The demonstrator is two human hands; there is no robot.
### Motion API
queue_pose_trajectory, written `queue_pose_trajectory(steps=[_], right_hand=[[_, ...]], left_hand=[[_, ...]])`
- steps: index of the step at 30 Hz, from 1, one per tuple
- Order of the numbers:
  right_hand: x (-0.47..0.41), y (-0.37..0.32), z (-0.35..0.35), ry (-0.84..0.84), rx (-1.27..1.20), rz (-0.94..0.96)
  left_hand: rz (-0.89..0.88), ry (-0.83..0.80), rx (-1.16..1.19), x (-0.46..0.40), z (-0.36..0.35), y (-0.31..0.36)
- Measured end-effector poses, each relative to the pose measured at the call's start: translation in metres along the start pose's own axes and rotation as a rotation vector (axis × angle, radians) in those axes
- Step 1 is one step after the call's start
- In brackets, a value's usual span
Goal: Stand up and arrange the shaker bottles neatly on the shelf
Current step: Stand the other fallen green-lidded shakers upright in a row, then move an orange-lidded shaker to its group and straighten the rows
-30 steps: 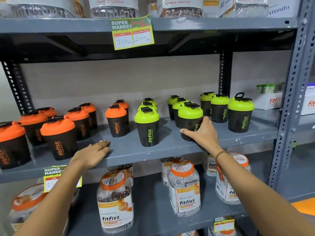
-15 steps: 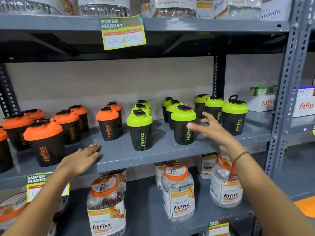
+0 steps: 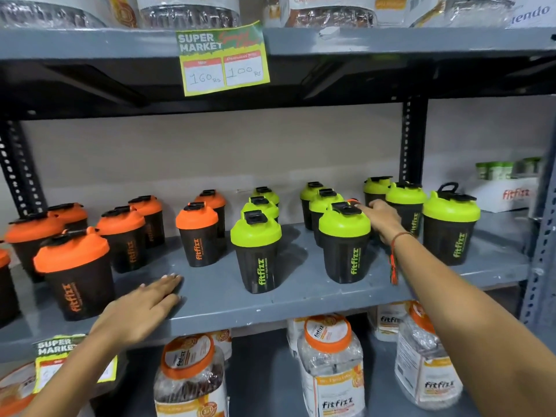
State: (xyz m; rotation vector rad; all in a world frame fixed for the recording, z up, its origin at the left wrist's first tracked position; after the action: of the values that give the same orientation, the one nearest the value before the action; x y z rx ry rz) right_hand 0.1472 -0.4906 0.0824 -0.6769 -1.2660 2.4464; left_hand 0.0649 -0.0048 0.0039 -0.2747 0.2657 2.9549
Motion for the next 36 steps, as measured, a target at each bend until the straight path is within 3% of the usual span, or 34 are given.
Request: queue_pose_trajectory(steps=[5, 10, 17, 26, 32, 36], right_hand=[[-0.029, 0.006, -0.019, -0.131, 0.156, -0.073], [-0.043, 0.018, -0.035, -0.269, 0.149, -0.095], [-0.047, 0.025, -0.027, -0.115, -0.052, -0.155], [-0.009, -0.032, 0.010, -0.144, -0.599, -0.062], [0.033, -0.073, 0.039, -0.342, -0.986, -0.004], [0.079, -0.109, 0.045, -0.445, -1.076, 0.078]], left_hand=[[0.001, 0.001, 0.021, 0.001, 0.003, 0.000], [0.031, 0.030, 0.008, 0.006, 0.010, 0.006], [0.068, 0.039, -0.021, 0.009, 0.012, 0.009], [0.064, 0.011, -0.024, 0.007, 0.008, 0.003], [0.069, 0.037, -0.014, 0.012, 0.012, 0.013], [0.090, 0.031, -0.018, 0.016, 0.014, 0.016]])
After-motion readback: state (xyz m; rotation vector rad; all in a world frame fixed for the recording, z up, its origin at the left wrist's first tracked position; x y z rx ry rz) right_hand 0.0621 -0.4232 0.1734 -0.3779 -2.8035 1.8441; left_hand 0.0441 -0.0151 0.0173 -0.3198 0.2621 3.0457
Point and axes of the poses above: each hand's wrist, its own x-axis away from the middle knuckle, its own z-axis out of the back of the hand, y = z × x, the point moved 7 cm from there along -x, towards the middle knuckle, and after that the axes turned 3 degrees about -x, right-handed, at the moved point
